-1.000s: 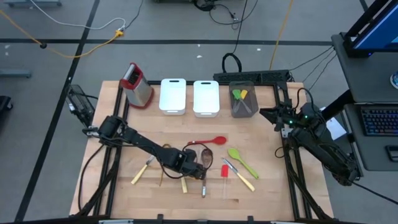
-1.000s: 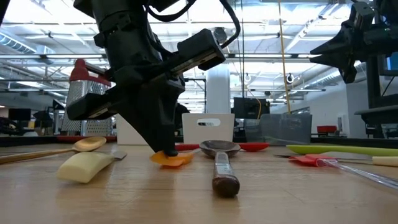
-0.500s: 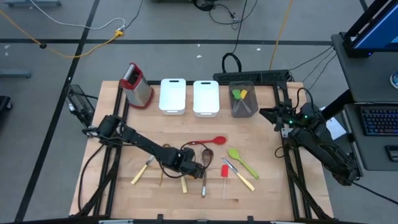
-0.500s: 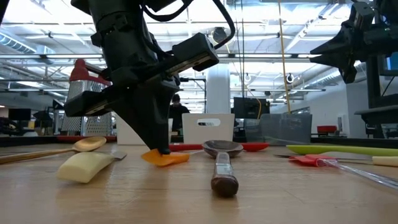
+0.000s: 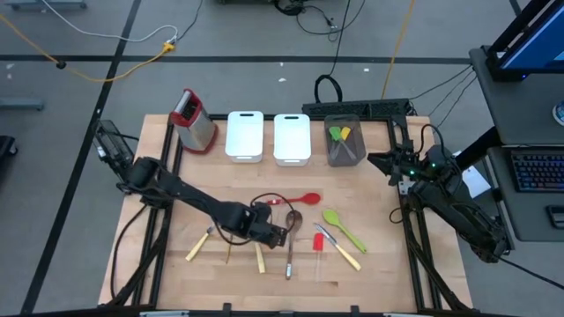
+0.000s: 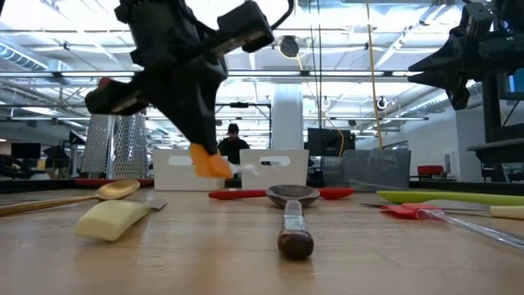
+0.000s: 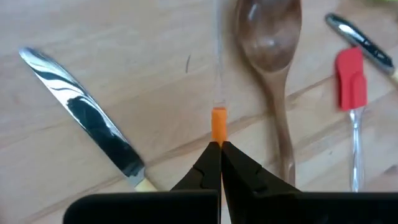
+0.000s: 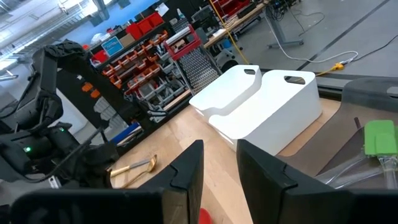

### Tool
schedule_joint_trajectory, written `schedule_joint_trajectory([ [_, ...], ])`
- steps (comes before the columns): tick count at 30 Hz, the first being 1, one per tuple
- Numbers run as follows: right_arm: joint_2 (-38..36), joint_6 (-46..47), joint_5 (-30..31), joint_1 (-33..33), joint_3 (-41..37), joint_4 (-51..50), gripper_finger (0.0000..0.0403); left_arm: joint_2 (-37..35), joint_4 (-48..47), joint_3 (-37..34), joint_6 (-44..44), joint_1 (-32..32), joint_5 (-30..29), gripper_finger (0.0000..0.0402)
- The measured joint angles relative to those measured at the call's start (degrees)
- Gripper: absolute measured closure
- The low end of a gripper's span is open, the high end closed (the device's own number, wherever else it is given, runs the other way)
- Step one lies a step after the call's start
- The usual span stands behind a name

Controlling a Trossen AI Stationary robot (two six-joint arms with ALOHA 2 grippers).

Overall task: Pick & Place Kitchen Items
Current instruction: Put the orange silicone spatula into the black bin

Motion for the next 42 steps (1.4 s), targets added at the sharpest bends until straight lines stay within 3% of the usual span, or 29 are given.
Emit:
schedule_joint_trajectory([
  [8,0.0,0.1,-0.1,0.0,0.0,0.0,0.0314,-4.0,1.3,0.0,1.2,0.0,-5.0,0.0401],
  [13,0.1,5.1,-0.7,0.0,0.0,0.0,0.0314,-7.0,7.9,0.1,5.2,0.4,-10.7,0.0401],
  [18,0.2,13.5,-11.5,0.0,-4.1,5.5,0.0314,-7.8,17.2,0.1,11.5,1.8,-13.5,0.0401],
  [23,0.2,28.1,-18.1,0.3,-12.9,22.2,0.0303,-7.6,26.5,0.2,17.8,3.9,-13.6,0.0401],
  [27,-0.1,36.7,-17.3,2.6,-17.5,35.9,0.0271,-7.4,31.5,0.2,21.2,5.4,-13.6,0.0401],
  [36,2.5,37.4,-6.2,8.6,-17.2,42.0,0.0175,-7.4,38.9,0.2,24.9,8.3,-13.3,0.0401],
  [42,6.6,37.1,-2.4,13.3,-17.2,43.1,0.0146,-7.4,43.8,0.2,27.3,10.2,-12.9,0.0401],
])
